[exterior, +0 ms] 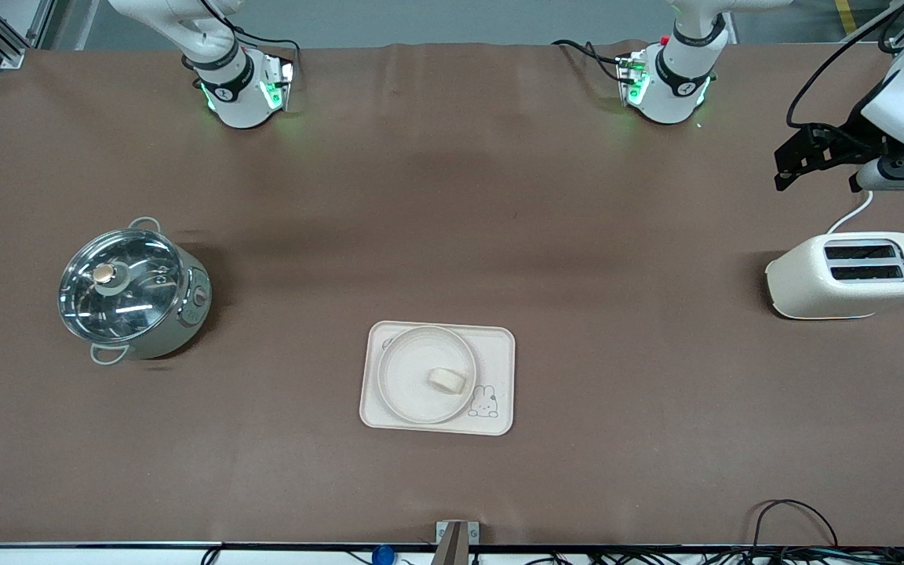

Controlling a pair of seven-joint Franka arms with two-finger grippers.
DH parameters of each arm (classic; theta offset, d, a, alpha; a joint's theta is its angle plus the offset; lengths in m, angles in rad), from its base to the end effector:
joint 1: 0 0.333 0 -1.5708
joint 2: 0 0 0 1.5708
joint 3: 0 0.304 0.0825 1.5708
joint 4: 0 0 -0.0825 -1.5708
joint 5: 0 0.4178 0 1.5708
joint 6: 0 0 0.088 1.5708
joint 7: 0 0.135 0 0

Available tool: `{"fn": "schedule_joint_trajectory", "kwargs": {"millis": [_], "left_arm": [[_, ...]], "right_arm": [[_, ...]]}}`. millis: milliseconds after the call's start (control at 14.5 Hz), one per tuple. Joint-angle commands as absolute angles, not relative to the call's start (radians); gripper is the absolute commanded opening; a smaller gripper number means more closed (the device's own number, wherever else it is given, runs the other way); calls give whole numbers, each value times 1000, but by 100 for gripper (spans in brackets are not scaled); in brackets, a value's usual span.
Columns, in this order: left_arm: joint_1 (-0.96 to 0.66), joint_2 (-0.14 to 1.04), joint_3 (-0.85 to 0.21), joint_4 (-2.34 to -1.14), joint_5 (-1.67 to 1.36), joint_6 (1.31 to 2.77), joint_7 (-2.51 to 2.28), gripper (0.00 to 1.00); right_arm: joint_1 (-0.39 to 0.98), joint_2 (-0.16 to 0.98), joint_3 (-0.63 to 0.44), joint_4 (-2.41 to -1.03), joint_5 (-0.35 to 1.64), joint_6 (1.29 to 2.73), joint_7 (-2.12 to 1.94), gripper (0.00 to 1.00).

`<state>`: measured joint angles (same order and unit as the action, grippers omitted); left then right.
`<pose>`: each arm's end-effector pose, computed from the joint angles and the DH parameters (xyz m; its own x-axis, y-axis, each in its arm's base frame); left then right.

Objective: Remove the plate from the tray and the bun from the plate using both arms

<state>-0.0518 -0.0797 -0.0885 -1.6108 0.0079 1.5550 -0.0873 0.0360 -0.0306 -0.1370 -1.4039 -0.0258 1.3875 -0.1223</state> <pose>0.5579 -0.0795 0.6086 0.9983 -0.0527 0.0248 -0.0524 -0.9985 -0.0128 0.5533 -0.0613 0.6684 0.9998 0.0166 0.0113 0.0163 -0.9996 0.0227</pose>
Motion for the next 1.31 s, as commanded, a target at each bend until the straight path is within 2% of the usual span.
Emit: {"fn": "schedule_joint_trajectory", "kwargs": {"millis": [0, 206, 550, 894, 1238], "left_arm": [[-49, -71, -91, -1588, 14, 1545, -98, 100], [-51, -63, -91, -1586, 20, 1548, -100, 100], [-51, -63, -91, -1589, 20, 1551, -100, 100], [-52, -61, -91, -1594, 20, 1551, -100, 100], [-52, -60, -92, -1592, 21, 1552, -100, 100]], "right_arm": [[26, -40, -124, -1413, -28, 1393, -106, 100], [66, 4, -120, -1448, 85, 1465, -100, 100], [277, 305, -120, -1493, 306, 1797, 21, 100], [379, 569, -120, -1485, 599, 2097, 21, 99], [502, 730, -120, -1483, 606, 2342, 23, 96]]}}
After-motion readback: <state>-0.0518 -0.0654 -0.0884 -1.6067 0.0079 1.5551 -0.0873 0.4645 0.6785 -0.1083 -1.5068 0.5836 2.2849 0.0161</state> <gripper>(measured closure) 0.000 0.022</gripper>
